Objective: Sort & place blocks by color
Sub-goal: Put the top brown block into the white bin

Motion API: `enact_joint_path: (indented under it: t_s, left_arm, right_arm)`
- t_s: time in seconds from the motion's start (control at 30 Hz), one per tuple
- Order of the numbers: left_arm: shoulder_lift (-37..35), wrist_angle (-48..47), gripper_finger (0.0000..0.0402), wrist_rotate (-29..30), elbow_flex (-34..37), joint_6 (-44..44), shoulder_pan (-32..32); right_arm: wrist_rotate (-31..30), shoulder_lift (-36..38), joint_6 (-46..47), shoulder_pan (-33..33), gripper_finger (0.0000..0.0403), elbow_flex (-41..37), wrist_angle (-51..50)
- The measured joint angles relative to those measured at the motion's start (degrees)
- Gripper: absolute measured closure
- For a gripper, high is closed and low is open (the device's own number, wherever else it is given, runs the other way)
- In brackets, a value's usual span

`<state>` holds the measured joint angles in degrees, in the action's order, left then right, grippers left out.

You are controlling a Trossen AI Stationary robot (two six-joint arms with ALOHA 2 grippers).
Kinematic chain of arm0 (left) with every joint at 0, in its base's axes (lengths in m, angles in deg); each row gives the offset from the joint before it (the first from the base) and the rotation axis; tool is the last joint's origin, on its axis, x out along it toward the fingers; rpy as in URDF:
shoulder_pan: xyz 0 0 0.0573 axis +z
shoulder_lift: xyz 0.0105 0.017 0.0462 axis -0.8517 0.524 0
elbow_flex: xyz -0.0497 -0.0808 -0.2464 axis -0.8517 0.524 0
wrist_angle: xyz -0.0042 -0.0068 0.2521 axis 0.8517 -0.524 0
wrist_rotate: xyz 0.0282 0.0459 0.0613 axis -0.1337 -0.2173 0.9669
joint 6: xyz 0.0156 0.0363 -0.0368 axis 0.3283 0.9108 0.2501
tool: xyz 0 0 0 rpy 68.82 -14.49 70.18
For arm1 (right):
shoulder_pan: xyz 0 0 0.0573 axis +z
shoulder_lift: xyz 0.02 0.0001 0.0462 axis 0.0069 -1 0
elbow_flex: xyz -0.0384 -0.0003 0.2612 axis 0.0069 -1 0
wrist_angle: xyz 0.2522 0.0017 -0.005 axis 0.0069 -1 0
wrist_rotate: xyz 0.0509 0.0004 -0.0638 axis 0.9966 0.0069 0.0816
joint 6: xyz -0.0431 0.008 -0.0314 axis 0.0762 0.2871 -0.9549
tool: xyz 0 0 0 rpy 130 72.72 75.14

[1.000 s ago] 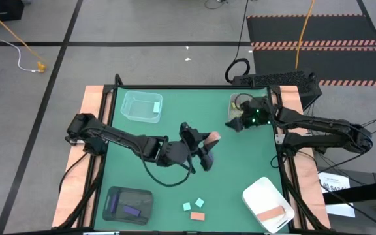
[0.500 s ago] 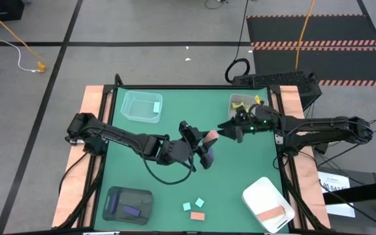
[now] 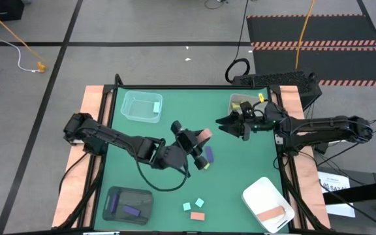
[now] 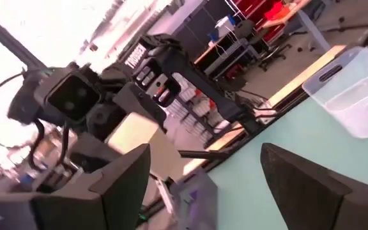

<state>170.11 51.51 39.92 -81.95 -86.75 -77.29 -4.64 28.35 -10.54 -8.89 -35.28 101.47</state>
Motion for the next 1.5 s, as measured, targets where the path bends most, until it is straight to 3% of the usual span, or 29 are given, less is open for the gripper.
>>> enact_joint_path:
  t_s: [0.23, 0.4, 0.6, 0.97, 1.3, 1.5]
  left_arm:
    - [0.0, 4.6, 0.027, -10.2, 0.0, 14.2, 4.8]
    - [0.0, -0.5, 0.027, -11.3, 0.0, 15.0, 6.2]
    - [0.0, -3.7, 0.027, -16.7, 0.0, 15.1, 7.4]
    - [0.0, -12.9, 0.027, -18.9, 0.0, 15.0, 7.7]
    - [0.0, -13.8, 0.027, -18.9, 0.0, 15.3, 8.4]
    - [0.0, -14.2, 0.027, -18.9, 0.0, 15.3, 7.9]
  right_arm:
    - [0.0, -1.8, 8.0, 1.8, 0.0115, 0.0, 4.4]
    - [-1.5, -3.4, 10.0, 3.5, 0.0115, 0.0, 7.8]
    - [-4.5, -6.5, 12.5, 5.4, 0.0115, 0.0, 8.5]
    - [-6.0, -14.8, 16.0, 6.9, 0.0119, 0.1, 15.0]
    - [-4.3, -20.2, 17.0, 7.0, 0.0171, 3.6, 14.6]
    - [-3.0, -21.0, 17.3, 6.6, 0.0231, 4.8, 12.4]
